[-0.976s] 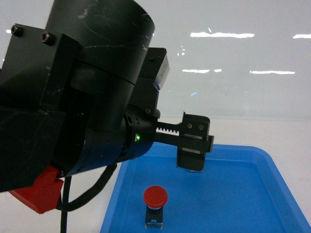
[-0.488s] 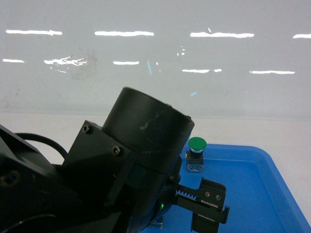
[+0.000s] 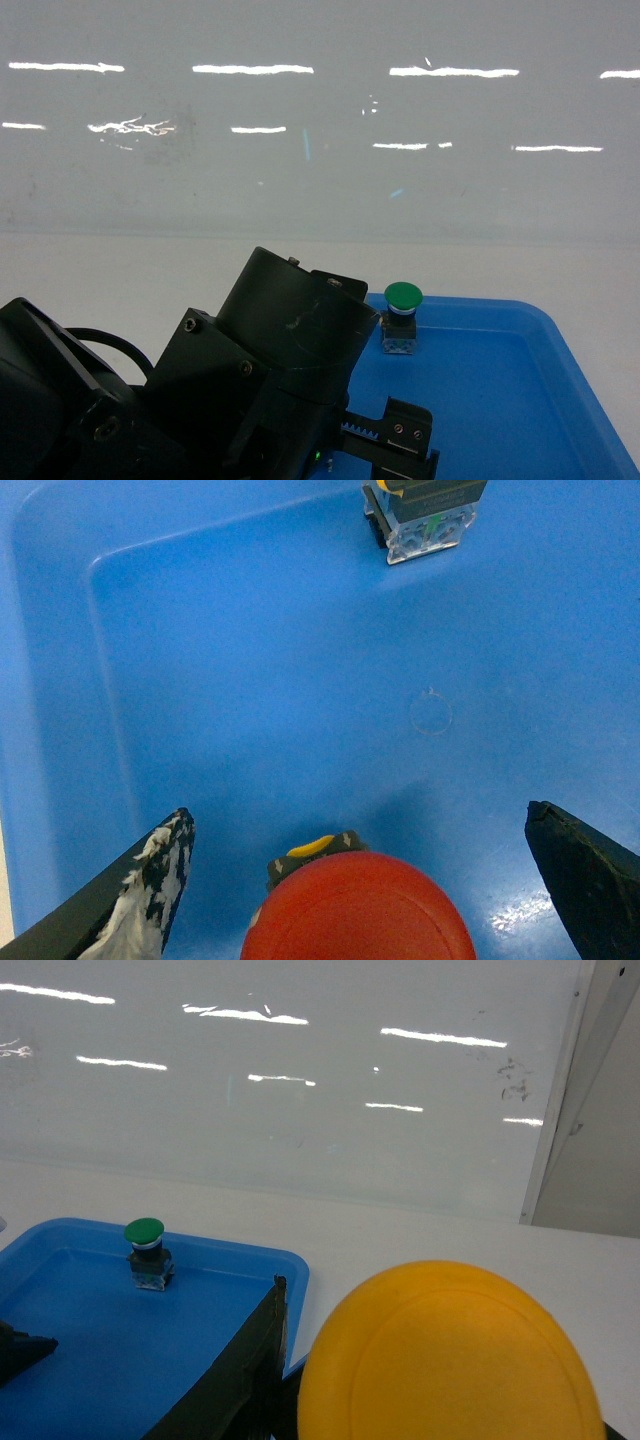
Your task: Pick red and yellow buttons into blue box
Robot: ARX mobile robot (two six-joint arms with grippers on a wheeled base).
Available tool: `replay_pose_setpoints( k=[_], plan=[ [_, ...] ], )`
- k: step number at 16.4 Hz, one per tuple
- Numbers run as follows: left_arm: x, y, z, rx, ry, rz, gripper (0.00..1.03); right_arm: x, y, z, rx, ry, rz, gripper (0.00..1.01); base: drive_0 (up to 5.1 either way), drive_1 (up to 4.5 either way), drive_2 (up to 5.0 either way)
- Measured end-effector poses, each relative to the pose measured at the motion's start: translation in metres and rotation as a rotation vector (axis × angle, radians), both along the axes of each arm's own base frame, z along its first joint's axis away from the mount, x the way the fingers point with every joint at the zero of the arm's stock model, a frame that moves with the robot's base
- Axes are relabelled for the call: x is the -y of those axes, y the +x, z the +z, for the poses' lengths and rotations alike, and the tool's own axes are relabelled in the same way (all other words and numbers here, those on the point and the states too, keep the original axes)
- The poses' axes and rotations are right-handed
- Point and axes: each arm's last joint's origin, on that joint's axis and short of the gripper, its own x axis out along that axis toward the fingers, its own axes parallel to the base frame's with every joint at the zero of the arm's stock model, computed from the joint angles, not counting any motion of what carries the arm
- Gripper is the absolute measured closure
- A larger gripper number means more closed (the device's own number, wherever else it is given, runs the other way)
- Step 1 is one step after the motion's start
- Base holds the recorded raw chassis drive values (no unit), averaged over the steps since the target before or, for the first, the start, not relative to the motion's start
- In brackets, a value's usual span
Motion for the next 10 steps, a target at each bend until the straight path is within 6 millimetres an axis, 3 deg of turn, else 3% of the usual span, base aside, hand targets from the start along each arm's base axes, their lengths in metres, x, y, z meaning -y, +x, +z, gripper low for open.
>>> replay_pose_setpoints(
  k=[7, 10],
  plan=[
    [-0.005, -0.003, -0.011, -0.018, -0.002, 0.019, 0.05, 0.000, 0.000, 0.000, 0.000, 0.000, 0.000, 0.62, 0.0, 0.00, 0.0],
    [-0.008, -0.007, -0.018, -0.029, 0.002, 0.023, 0.26, 0.000, 0.000, 0.000, 0.000, 0.000, 0.000, 0.62, 0.0, 0.00, 0.0]
  ],
)
